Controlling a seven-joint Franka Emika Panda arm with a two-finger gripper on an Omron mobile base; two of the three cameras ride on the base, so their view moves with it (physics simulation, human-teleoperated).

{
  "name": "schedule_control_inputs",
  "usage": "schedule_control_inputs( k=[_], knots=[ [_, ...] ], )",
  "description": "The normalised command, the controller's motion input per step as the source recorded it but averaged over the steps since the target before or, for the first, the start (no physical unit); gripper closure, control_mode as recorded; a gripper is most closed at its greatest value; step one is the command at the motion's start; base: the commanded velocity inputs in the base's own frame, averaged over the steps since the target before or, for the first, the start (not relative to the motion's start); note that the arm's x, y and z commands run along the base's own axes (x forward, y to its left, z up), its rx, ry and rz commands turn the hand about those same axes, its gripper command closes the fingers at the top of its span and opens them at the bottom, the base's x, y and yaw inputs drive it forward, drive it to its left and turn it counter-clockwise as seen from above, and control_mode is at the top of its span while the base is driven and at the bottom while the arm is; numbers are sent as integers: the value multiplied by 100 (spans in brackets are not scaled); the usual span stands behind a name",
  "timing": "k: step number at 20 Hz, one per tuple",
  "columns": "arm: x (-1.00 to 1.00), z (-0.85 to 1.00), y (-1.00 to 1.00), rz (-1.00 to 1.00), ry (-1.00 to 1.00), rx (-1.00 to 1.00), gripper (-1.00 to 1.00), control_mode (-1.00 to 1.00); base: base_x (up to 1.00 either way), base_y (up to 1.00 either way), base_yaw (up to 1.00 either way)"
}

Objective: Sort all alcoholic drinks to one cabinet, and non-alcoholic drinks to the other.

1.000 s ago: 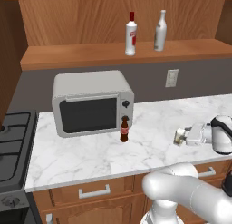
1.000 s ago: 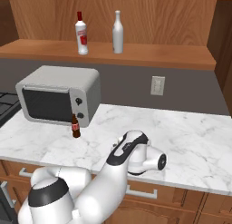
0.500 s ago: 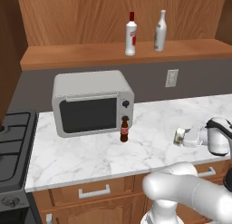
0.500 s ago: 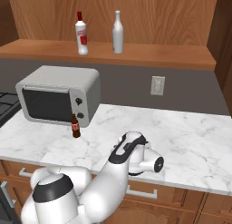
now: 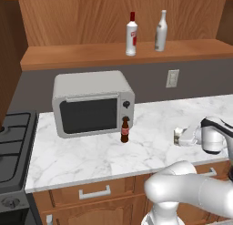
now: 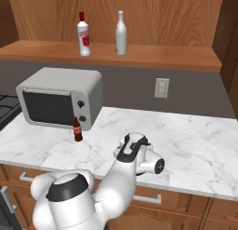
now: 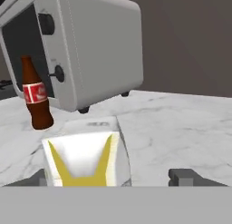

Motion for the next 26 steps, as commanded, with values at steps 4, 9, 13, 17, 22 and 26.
schedule_control_inputs(
  k=[4, 9, 13, 17, 22, 26],
  knots=[
    [0, 0, -5, -2, 0, 0, 100, -100, 0, 0, 0],
    [-16, 56, -6, -1, -1, 0, 100, -100, 0, 0, 0],
    [-45, 100, 1, -1, -4, 0, 100, -100, 0, 0, 0],
    [-63, 100, 10, -5, -5, 0, 100, -100, 0, 0, 0],
    [-59, 100, 34, -6, -3, 0, 100, -100, 0, 0, 0],
    [-45, 100, 57, -5, -1, 0, 100, -100, 0, 0, 0]
  ],
)
